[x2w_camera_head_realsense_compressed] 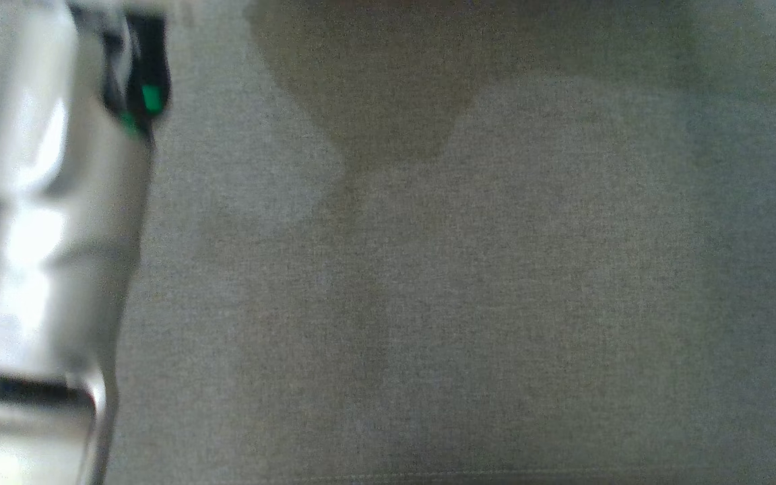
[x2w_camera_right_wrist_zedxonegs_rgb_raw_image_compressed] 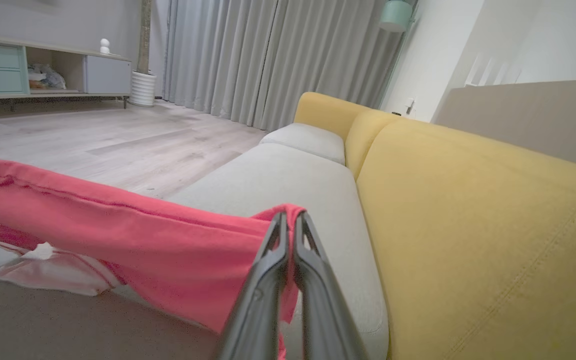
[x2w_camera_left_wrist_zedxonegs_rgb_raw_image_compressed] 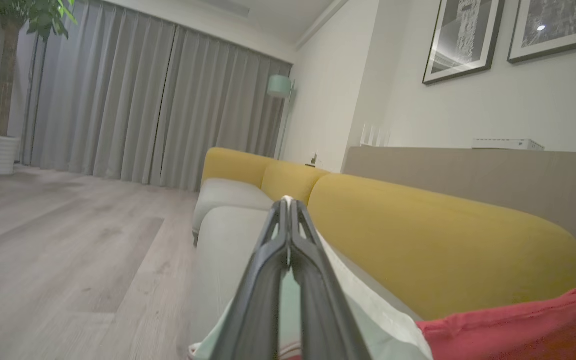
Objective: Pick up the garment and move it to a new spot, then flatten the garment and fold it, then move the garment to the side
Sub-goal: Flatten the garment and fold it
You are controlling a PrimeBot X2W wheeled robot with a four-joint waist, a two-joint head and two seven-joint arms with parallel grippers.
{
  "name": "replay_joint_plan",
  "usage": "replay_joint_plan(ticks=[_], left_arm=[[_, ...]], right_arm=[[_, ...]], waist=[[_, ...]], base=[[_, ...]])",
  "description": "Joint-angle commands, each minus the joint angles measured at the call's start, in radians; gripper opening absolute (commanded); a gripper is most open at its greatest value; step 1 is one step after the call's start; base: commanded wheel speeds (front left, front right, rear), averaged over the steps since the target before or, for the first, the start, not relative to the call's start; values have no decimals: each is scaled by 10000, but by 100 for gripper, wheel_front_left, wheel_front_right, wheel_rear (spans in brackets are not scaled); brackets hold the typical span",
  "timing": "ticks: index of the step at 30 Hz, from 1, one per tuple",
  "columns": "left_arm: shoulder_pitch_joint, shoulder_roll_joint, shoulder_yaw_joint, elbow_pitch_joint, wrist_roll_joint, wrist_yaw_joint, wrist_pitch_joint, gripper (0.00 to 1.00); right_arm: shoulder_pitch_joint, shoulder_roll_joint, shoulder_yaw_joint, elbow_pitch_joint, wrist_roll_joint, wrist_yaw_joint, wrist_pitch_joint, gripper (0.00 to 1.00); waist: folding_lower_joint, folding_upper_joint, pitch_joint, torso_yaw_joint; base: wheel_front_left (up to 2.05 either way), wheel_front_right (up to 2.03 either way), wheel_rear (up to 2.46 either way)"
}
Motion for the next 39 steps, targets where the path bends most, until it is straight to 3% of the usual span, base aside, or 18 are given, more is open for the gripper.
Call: replay_joint_plan(ticks=[1,6,10,16,22,29,39], left_arm=[[313,529,85,-590,-71,-51,-56,0],[3442,939,-171,-1888,-597,-41,-4,0],[6247,1153,2,-2796,-1009,435,25,0],[9800,847,98,-4060,-1472,1286,-21,0],[11894,510,73,-5151,-1729,1890,-46,0],[12249,629,124,-6027,-1715,2176,96,0],[9102,733,139,-5512,-1500,1872,627,0]], right_arm=[[464,-236,-207,-384,39,-9,-103,0],[2960,-323,-1189,-1303,-20,-9,-105,0],[5197,-192,-2016,-2142,-550,-9,-105,0],[8399,216,-3309,-3465,-1198,-9,-106,0],[10605,844,-4382,-4587,-1743,-9,-106,0],[11139,1297,-4784,-4959,-1988,-9,-102,0],[9596,1747,-4733,-4147,-1993,-9,-53,0]], waist=[[0,0,-253,71],[0,0,-1128,77],[0,0,-1840,-78],[0,0,-2557,-93],[0,0,-2855,-194],[0,0,-2638,-343],[0,0,-1581,-641]], base=[[0,0,0],[0,0,0],[0,0,0],[0,0,0],[0,0,0],[0,0,0],[0,0,0]])
